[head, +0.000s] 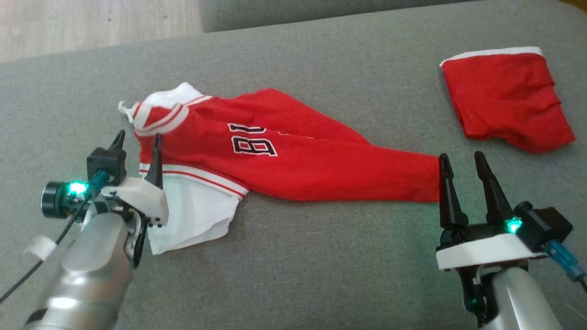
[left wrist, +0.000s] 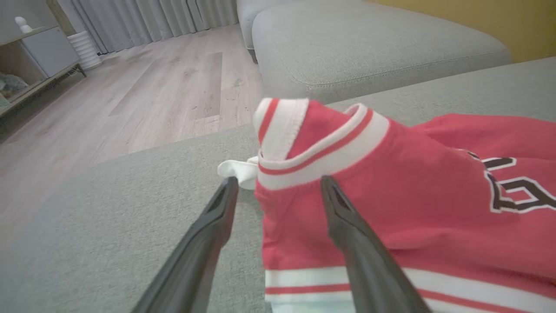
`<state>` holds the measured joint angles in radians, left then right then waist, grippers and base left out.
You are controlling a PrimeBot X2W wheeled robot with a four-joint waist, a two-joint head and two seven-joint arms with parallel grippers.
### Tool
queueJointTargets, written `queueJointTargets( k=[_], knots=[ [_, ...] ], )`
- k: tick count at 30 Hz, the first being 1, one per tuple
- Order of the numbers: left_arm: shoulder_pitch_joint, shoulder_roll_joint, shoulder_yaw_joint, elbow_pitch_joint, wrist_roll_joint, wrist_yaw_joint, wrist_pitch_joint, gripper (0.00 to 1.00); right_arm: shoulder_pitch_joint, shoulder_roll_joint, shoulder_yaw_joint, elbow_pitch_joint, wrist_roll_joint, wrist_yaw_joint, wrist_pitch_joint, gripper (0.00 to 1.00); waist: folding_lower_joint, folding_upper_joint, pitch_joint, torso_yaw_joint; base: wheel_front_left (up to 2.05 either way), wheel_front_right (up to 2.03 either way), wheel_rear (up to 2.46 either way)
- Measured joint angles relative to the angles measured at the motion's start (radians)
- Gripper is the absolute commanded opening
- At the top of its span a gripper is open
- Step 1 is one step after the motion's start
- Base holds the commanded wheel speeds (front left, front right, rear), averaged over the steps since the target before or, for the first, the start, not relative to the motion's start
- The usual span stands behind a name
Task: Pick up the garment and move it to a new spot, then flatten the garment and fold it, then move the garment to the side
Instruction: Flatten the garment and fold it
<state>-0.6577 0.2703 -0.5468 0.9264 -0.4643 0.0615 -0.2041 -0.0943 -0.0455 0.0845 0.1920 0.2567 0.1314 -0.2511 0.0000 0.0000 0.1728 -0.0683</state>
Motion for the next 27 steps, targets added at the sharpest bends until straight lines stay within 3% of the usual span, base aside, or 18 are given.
queueJointTargets(
  k=[7, 20, 27],
  knots=[
    [0.057, -0.024, 0.027, -0.059, -0.014, 0.035, -0.042, 1.0, 0.012, 0.0, -0.01, 0.0, -0.001, 0.0, 0.0, 1.0, 0.0, 0.0, -0.05, 0.03, 0.0, 0.0, 0.0],
    [0.395, -0.054, 0.095, -0.478, 0.008, 0.135, -0.045, 1.0, 0.081, 0.0, -0.039, -0.003, -0.003, 0.0, 0.0, 1.0, -0.0002, 0.0, -0.143, 0.125, 0.0, 0.0, 0.0],
    [0.488, -0.078, 0.093, -0.52, 0.008, 0.15, -0.045, 1.0, 0.101, 0.0, -0.039, -0.005, -0.009, 0.0, 0.0, 1.0, -0.0001, 0.0, -0.151, 0.147, 0.0, 0.0, 0.0]
  ],
)
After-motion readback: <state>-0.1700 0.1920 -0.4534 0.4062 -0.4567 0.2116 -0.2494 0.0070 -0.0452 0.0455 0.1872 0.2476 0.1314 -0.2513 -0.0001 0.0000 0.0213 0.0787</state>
